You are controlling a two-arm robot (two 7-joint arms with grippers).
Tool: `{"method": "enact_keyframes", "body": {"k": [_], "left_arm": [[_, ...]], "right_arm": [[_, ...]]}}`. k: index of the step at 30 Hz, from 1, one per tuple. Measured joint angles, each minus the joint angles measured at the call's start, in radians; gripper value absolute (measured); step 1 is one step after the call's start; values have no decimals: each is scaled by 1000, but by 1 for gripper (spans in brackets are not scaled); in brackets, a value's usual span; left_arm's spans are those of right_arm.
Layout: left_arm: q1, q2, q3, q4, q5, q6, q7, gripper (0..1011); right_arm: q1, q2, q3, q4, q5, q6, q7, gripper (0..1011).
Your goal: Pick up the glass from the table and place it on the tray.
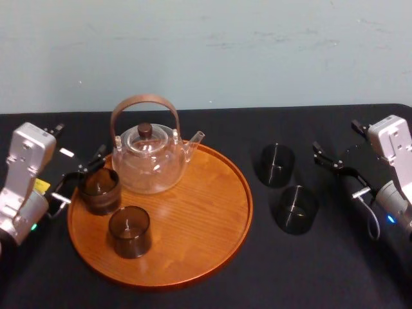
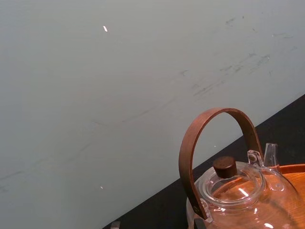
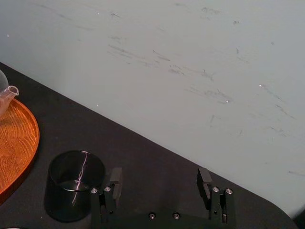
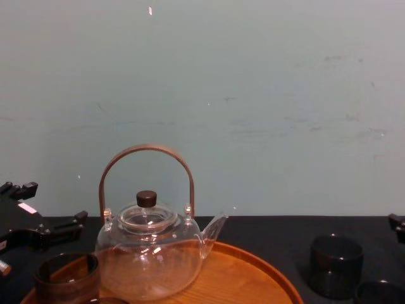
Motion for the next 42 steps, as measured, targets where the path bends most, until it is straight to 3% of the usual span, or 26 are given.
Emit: {"method": "enact_keyframes", "body": {"k": [27,33,42], "left_arm": [[0,0,0,0,0,0,0,1001],[0,0,0,0,0,0,0,1001],[0,0,0,0,0,0,0,1001]], "right_arm": [[3,-4,8,-1,2,0,20,1002],[-23,12,31,-51,18,7,61,1002],[-117,65,68,-191,21,24,86,1002]]}}
